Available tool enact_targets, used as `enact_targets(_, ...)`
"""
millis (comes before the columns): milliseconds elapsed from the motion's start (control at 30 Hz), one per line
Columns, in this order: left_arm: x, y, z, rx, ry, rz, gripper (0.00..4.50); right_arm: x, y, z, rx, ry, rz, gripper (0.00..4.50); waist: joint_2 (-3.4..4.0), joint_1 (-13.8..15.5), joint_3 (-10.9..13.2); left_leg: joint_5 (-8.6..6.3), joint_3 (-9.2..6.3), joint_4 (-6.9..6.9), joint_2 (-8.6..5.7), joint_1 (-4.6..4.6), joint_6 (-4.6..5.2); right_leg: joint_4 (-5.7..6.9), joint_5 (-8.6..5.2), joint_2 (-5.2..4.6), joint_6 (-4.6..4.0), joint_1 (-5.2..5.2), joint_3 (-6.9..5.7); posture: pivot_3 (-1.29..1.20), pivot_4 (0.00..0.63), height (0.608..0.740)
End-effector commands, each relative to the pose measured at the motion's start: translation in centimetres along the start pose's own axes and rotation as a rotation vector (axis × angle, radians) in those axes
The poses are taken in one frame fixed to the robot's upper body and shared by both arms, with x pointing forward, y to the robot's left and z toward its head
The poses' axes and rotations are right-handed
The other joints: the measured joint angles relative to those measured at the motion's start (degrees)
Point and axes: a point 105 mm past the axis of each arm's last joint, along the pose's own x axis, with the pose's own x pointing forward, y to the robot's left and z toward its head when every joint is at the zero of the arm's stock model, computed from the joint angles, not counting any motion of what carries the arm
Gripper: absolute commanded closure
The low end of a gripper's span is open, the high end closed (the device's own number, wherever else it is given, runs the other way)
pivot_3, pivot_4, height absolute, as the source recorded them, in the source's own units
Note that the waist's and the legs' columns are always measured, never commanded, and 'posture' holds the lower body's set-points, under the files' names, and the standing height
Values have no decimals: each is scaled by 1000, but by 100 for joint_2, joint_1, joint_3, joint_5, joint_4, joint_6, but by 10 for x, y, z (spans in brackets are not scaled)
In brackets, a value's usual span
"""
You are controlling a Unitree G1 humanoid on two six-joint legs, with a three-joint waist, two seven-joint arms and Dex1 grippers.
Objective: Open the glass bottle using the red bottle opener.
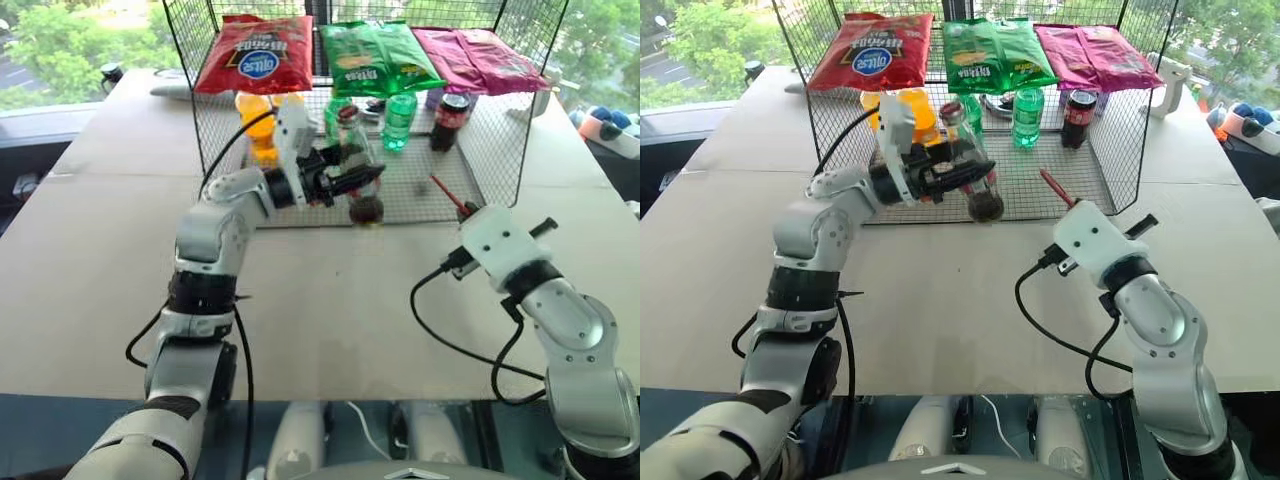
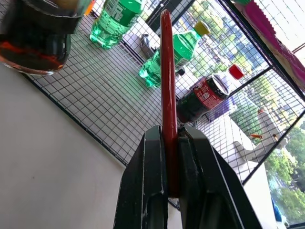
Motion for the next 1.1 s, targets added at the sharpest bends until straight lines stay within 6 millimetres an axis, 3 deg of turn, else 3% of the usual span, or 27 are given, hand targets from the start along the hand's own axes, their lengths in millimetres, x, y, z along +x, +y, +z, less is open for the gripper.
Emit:
enact_targets(33, -2, -19, 7, 69, -20, -89, 2161, -15, -12, 8, -21, -34, -55, 4500, 1, -2, 0, 0, 0, 4, 1, 1, 1, 3, 0, 0, 0, 1, 0, 0, 150, 740)
enact_targets(300, -8, -23, -41, 91, 111, -151, 2161, -23, -9, 6, -9, -25, -64, 4500, 2, 8, -1, -13, -3, 29, 10, 16, 24, 23, -20, 4, -9, 15, 1, 0, 150, 740)
enact_targets(667, -16, -29, -74, 143, 173, -192, 2161, -27, 0, 0, -6, -16, -48, 4500, 4, 6, -5, -15, -1, 26, 9, 16, 26, 19, -16, 3, -18, 15, 3, 0, 150, 740)
enact_targets(733, -16, -29, -75, 150, 176, -195, 1138, -28, 1, -1, -5, -14, -41, 4500, 5, 5, -6, -15, -3, 26, 10, 18, 27, 20, -21, 3, -10, 16, 3, 0, 150, 740)
enact_targets(833, -15, -25, -66, 166, 145, -171, 76, -27, 1, -1, -5, -15, -37, 4500, 5, 5, -6, -15, -10, 26, 12, 17, 27, 20, -21, 3, -9, 14, 3, 0, 150, 740)
enact_targets(1100, -12, -23, -38, 192, 70, -153, 76, -25, 2, -2, -3, -19, -32, 4500, 5, 9, -6, -16, -28, 26, 11, 13, 29, 19, -21, 3, -11, 14, 3, 0, 150, 740)
